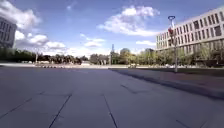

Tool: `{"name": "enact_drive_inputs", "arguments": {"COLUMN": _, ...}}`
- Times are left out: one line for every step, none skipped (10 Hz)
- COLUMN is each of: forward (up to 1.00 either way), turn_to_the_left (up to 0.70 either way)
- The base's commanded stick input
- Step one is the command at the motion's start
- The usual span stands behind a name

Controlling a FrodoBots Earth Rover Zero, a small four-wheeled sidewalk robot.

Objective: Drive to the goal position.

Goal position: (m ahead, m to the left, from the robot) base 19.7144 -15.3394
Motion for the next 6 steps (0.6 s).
{"name": "enact_drive_inputs", "arguments": {"forward": 0.7, "turn_to_the_left": 0.0}}
{"name": "enact_drive_inputs", "arguments": {"forward": 0.7, "turn_to_the_left": 0.0}}
{"name": "enact_drive_inputs", "arguments": {"forward": 0.7, "turn_to_the_left": 0.12}}
{"name": "enact_drive_inputs", "arguments": {"forward": 0.7, "turn_to_the_left": 0.14}}
{"name": "enact_drive_inputs", "arguments": {"forward": 0.7, "turn_to_the_left": 0.14}}
{"name": "enact_drive_inputs", "arguments": {"forward": 0.7, "turn_to_the_left": 0.14}}
